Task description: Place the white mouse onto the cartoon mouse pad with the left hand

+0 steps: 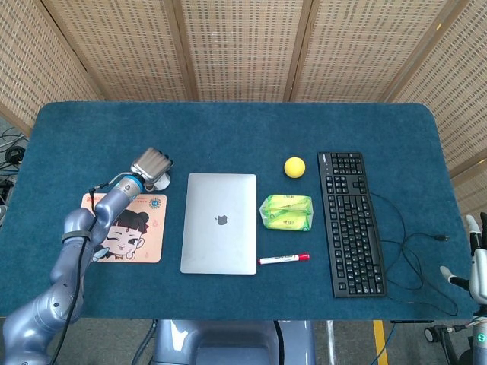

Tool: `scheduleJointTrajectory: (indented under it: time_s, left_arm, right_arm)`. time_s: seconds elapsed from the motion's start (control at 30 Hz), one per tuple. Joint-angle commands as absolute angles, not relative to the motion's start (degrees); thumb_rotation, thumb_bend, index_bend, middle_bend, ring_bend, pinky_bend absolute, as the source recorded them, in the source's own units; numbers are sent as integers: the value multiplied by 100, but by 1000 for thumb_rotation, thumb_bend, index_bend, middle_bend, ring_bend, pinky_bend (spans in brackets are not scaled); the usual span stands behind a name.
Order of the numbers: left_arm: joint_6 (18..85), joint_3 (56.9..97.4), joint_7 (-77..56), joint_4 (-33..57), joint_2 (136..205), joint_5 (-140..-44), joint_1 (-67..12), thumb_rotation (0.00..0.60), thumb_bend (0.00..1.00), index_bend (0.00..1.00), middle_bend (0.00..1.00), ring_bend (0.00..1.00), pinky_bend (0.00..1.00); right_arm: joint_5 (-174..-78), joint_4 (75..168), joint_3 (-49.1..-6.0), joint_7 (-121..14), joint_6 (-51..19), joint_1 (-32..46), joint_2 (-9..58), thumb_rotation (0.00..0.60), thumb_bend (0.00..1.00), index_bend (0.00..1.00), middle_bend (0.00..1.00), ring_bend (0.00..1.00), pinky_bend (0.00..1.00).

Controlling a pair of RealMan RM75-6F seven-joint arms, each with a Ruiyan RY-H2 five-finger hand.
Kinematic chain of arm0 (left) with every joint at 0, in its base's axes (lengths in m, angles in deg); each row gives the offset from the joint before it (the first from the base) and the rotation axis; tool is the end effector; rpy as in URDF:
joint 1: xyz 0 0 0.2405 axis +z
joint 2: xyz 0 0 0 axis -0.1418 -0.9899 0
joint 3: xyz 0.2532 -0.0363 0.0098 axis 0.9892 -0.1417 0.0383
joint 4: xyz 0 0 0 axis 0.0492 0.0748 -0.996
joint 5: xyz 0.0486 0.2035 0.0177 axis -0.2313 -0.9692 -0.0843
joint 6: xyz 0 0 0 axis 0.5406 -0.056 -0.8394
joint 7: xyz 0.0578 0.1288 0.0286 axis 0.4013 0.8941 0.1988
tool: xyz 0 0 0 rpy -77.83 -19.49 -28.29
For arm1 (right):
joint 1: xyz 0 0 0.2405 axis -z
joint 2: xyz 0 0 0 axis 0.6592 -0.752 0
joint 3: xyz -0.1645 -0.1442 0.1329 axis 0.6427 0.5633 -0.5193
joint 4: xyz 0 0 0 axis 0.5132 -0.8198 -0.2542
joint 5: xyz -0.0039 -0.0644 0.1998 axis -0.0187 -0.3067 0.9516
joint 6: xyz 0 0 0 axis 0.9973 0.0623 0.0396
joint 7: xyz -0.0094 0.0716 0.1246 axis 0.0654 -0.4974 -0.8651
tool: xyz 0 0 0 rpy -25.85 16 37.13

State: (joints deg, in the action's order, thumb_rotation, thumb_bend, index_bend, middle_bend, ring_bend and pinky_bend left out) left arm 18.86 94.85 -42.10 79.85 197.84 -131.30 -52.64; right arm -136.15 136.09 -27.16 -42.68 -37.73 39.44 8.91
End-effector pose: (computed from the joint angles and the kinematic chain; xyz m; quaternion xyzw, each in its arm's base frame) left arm -0.2026 0.4976 -0.0098 -0.8549 -0.1712 -0.1364 0.4703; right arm -0.3479 -0.1840 0.1766 0.5102 -0.3759 0.3170 0.7056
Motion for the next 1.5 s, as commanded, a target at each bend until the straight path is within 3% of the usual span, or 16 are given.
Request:
scheduleJointTrajectory:
  time_s: [0.03, 0.13, 0.37, 0.6, 0.87, 1.0, 1.5]
  left_arm:
    - [1919, 9478, -4177, 7977, 19742, -13102, -5248, 600, 182, 574, 436, 408, 456]
    - [2062, 9454, -4167, 7968, 19635, -13056, -5217, 600, 182, 574, 436, 408, 456]
    - [3374, 9582, -4501, 7657, 19027, -13157, -4969, 600, 180, 575, 436, 408, 456]
    - [6200, 10336, -4922, 7180, 17911, -13931, -4083, 600, 194, 575, 436, 408, 456]
    - [8021, 10985, -4504, 7389, 17504, -14562, -2972, 600, 218, 575, 436, 406, 456]
    - [8271, 11176, -4194, 7796, 17581, -14763, -2773, 600, 223, 574, 436, 405, 456]
    - [7557, 11420, -3683, 8039, 17889, -14973, -3155, 600, 253, 574, 419, 404, 455]
  right_arm:
    - [-13622, 13614, -2713, -4274, -3779, 3945, 888, 600, 0, 0, 0, 0, 0]
    - [-13655, 13643, -2703, -4291, -3797, 3949, 879, 600, 0, 0, 0, 0, 0]
    - [-13770, 13749, -2661, -4337, -3869, 3976, 831, 600, 0, 0, 0, 0, 0]
    - [-13852, 13829, -2629, -4344, -3955, 4010, 807, 600, 0, 0, 0, 0, 0]
    - [-13943, 13851, -2603, -4189, -4042, 4005, 848, 600, 0, 0, 0, 0, 0]
    - [-13987, 13888, -2596, -4130, -4083, 4003, 862, 600, 0, 0, 0, 0, 0]
    - [-13951, 13904, -2589, -4016, -4058, 3985, 918, 600, 0, 0, 0, 0, 0]
